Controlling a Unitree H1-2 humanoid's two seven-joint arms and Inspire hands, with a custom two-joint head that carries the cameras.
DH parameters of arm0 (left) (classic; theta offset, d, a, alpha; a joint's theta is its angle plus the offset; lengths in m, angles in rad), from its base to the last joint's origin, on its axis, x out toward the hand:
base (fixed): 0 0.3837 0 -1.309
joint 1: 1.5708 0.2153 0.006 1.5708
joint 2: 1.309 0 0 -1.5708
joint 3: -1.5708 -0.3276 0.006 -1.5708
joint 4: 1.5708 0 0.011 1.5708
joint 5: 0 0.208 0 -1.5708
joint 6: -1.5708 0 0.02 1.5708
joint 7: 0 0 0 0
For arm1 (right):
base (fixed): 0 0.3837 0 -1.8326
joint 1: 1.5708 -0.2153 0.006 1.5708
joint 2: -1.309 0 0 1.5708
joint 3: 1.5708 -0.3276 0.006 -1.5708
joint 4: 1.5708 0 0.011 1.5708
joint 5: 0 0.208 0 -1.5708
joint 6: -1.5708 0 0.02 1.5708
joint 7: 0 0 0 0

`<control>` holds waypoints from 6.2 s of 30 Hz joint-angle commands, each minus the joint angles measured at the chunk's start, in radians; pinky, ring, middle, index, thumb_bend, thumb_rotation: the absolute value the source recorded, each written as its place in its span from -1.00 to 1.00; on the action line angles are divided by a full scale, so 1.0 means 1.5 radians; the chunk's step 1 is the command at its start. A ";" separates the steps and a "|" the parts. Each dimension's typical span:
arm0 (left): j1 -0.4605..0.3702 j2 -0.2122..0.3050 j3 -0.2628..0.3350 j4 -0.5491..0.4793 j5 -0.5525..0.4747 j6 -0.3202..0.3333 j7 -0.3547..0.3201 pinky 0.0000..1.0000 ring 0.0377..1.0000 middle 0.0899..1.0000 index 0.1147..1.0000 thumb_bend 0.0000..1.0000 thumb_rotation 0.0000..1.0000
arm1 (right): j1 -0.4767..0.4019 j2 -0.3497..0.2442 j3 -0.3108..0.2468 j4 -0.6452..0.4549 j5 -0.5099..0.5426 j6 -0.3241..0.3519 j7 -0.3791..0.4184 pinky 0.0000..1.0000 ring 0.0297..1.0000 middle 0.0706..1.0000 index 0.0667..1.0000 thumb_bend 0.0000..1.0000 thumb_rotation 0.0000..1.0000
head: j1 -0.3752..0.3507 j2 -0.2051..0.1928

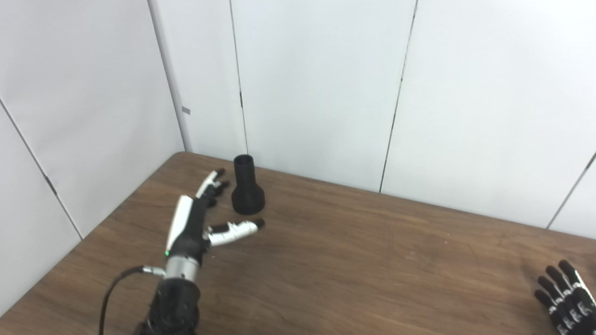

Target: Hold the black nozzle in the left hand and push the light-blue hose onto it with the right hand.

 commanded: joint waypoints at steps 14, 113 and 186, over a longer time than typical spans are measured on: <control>-0.096 0.148 -0.035 0.211 0.160 -0.011 -0.031 0.93 0.97 0.94 0.90 0.77 -0.20 | 0.027 -0.009 -0.001 0.034 -0.005 0.002 0.003 0.85 0.88 0.89 1.00 0.57 1.00 | -0.005 0.000; -0.174 0.150 -0.259 0.256 0.135 -0.065 -0.097 1.00 0.58 0.01 -0.26 0.03 -1.00 | 0.065 0.006 0.061 -0.126 -0.063 0.105 -0.078 0.76 0.71 0.54 0.97 0.53 1.00 | -0.117 0.077; -0.068 0.017 -0.503 0.178 0.215 -0.213 -0.298 1.00 0.42 -0.11 -0.17 0.04 -1.00 | 0.021 0.080 0.034 -0.425 -0.096 0.317 -0.168 0.83 0.82 0.69 0.84 0.33 1.00 | -0.372 0.182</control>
